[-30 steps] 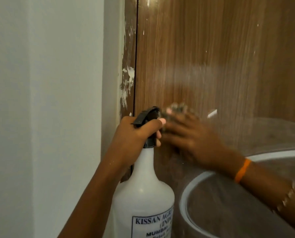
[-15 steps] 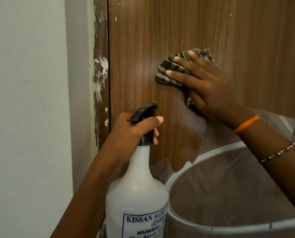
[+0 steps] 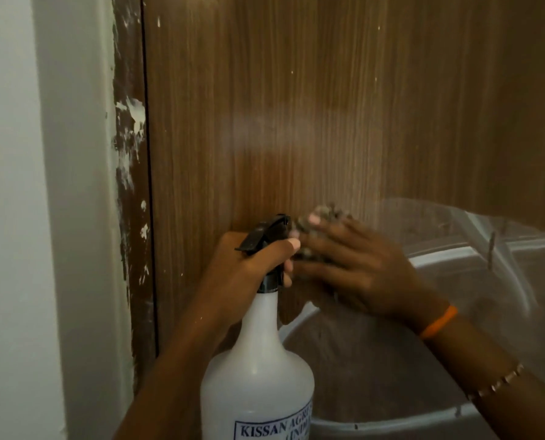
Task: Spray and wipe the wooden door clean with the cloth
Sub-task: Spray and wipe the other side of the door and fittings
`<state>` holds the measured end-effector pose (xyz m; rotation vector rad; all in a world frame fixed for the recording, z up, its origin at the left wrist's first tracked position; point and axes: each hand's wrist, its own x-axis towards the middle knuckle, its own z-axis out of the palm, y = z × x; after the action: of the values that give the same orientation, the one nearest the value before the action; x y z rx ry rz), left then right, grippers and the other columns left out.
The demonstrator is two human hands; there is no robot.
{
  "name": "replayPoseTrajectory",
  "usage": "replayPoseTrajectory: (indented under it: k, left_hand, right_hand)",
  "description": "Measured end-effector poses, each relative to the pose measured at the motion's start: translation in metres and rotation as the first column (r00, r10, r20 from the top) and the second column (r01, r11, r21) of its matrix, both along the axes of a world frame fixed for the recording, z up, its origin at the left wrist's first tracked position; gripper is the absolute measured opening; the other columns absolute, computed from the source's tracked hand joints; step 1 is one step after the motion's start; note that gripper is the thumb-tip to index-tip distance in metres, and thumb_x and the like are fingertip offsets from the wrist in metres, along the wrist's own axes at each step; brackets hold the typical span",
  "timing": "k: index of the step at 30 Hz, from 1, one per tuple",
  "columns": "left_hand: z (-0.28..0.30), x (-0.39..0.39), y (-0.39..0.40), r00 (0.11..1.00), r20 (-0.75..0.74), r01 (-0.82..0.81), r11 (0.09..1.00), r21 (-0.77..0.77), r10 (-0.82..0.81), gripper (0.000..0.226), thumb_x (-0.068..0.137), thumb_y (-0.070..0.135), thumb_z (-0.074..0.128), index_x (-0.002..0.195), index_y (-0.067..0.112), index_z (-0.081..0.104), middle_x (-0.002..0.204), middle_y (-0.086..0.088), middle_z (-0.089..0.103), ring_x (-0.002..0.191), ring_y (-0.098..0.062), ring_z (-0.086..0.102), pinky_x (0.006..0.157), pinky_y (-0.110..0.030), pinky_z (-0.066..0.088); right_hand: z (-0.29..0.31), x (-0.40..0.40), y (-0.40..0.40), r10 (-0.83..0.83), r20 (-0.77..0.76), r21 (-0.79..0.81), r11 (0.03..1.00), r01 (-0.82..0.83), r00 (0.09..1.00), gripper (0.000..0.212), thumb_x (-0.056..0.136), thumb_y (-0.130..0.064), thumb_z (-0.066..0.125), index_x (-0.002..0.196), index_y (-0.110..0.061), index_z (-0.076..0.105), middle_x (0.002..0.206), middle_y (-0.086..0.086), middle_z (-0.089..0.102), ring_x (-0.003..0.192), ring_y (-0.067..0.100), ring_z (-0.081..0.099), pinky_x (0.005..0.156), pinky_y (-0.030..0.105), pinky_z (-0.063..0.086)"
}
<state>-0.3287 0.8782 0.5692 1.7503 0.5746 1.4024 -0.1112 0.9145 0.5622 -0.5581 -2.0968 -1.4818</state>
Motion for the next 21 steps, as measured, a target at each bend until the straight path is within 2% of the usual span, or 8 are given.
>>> replayPoseTrajectory:
  k: [1,3,5,9,12,16,19,21]
  left_hand:
    - [-0.001,0.003,0.003,0.999,-0.027,-0.023,0.999,0.023,0.023,0.025,0.069,0.034,0.077,0.065,0.01,0.07,0.068,-0.011,0.069,0.063,-0.02,0.066,0.065,-0.026,0.055]
    - [-0.004,0.01,0.007,0.998,-0.043,-0.04,0.999,0.03,0.041,0.028,0.07,0.036,0.065,0.067,0.008,0.068,0.07,-0.015,0.069,0.064,-0.022,0.066,0.069,-0.03,0.054]
    - [-0.004,0.018,0.009,0.999,-0.035,-0.021,1.0,0.023,0.021,0.028,0.07,0.035,0.063,0.065,0.008,0.068,0.069,-0.012,0.068,0.064,-0.021,0.065,0.067,-0.028,0.054]
    - [0.0,0.03,0.009,1.0,-0.024,-0.008,0.999,0.04,0.009,0.024,0.071,0.033,0.064,0.059,0.013,0.069,0.069,-0.014,0.067,0.064,-0.022,0.064,0.065,-0.027,0.052]
    - [0.003,0.039,0.011,1.0,-0.012,-0.003,0.999,0.045,0.003,0.027,0.072,0.033,0.064,0.059,0.01,0.068,0.066,-0.015,0.066,0.062,-0.022,0.063,0.063,-0.024,0.053]
    - [0.005,0.049,0.009,1.0,-0.027,0.007,0.996,0.089,-0.004,0.03,0.074,0.032,0.062,0.063,0.005,0.068,0.064,-0.014,0.066,0.062,-0.021,0.063,0.065,-0.026,0.053]
    - [0.004,0.052,0.009,1.0,-0.028,0.005,0.996,0.093,-0.003,0.03,0.073,0.034,0.063,0.063,0.006,0.068,0.068,-0.02,0.066,0.063,-0.023,0.063,0.065,-0.027,0.053]
    - [0.002,0.055,0.007,0.999,-0.049,0.018,0.994,0.106,-0.013,0.032,0.075,0.033,0.063,0.066,0.003,0.068,0.07,-0.021,0.067,0.063,-0.023,0.064,0.063,-0.026,0.053]
  right_hand:
    - [0.017,0.003,0.001,0.004,-0.054,0.014,1.0,-0.003,0.999,0.037,0.098,-0.024,0.046,0.135,-0.022,0.048,0.143,0.012,0.045,0.138,0.035,0.036,0.111,0.052,0.031]
    - [0.053,0.012,0.0,0.007,-0.209,0.041,0.999,0.002,0.978,0.044,0.093,-0.018,0.046,0.137,-0.021,0.046,0.145,0.014,0.044,0.138,0.036,0.034,0.111,0.053,0.03]
    - [0.084,0.021,-0.003,0.008,-0.362,0.045,0.999,0.009,0.932,0.048,0.091,-0.012,0.041,0.137,-0.019,0.048,0.146,0.014,0.043,0.139,0.036,0.032,0.114,0.051,0.026]
    - [0.089,0.018,-0.004,0.032,-0.524,0.058,0.998,-0.002,0.851,0.052,0.088,-0.006,0.039,0.138,-0.018,0.049,0.147,0.012,0.042,0.141,0.035,0.028,0.115,0.052,0.022]
    - [0.05,0.018,-0.004,0.045,-0.49,0.063,0.998,-0.016,0.87,0.052,0.087,-0.006,0.04,0.137,-0.018,0.049,0.146,0.013,0.043,0.141,0.036,0.029,0.114,0.054,0.024]
    - [-0.036,0.031,-0.01,0.01,-0.41,0.004,1.0,-0.01,0.912,0.047,0.091,-0.014,0.04,0.136,-0.019,0.051,0.145,0.012,0.043,0.14,0.035,0.031,0.111,0.055,0.028]
    - [-0.081,0.046,-0.016,-0.055,-0.248,-0.039,0.998,0.046,0.967,0.039,0.1,-0.024,0.033,0.135,-0.021,0.051,0.143,0.012,0.046,0.138,0.033,0.035,0.11,0.053,0.032]
    - [-0.075,0.056,-0.018,-0.062,-0.151,-0.045,0.997,0.056,0.987,0.038,0.103,-0.027,0.031,0.135,-0.022,0.05,0.142,0.011,0.047,0.137,0.033,0.037,0.11,0.051,0.033]
